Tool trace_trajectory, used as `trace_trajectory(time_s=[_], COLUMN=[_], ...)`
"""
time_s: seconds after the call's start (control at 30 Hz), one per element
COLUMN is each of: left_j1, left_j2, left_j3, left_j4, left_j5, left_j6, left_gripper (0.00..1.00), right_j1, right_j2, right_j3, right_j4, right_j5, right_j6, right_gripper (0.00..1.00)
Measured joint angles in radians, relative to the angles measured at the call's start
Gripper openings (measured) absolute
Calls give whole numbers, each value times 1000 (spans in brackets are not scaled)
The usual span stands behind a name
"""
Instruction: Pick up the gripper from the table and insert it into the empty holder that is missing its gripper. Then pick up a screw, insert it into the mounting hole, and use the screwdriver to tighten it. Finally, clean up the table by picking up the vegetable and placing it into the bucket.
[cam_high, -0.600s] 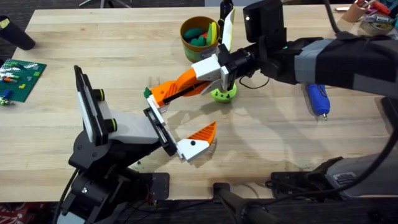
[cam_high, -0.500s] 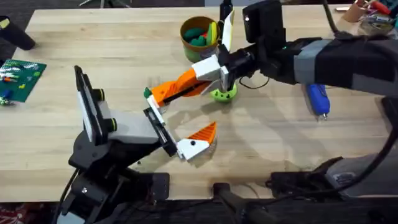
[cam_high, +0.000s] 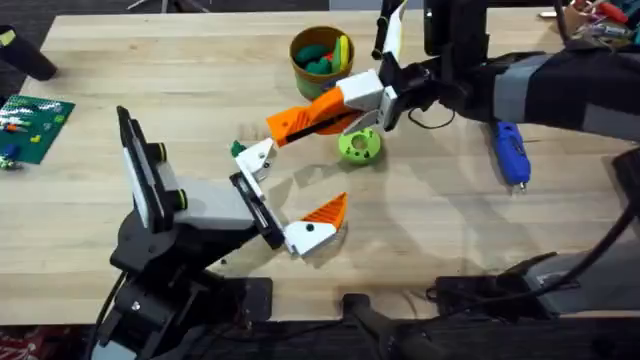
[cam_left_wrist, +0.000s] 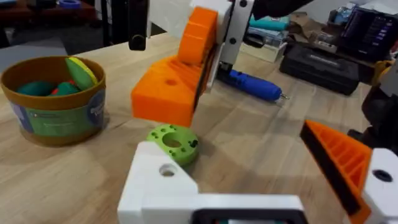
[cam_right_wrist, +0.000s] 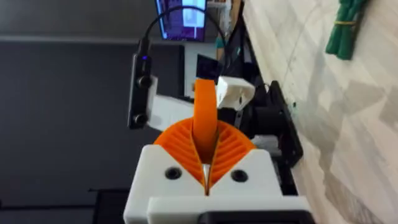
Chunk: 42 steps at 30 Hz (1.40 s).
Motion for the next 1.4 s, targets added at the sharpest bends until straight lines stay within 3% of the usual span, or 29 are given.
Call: trace_trajectory(time_s=[0.1,0.33,0.87,1.4], left_j1=[0,0,0,9], left_j2=[0,0,0,0], left_j3=[0,0,0,0], left_j4=[0,0,0,0], left_j5=[0,0,0,-56], left_j6=[0,0,0,0], left_gripper=[990,990,990,990], right_j1=[-2,-36,50,98], right_j2=[0,4,4,54], right_j3=[0,-4,-4,-6], right_j4=[-91,-473,-419,-162], right_j5=[-23,-12,53,52], right_j6=[-53,-311,-406,-189], right_gripper=[20,21,20,19])
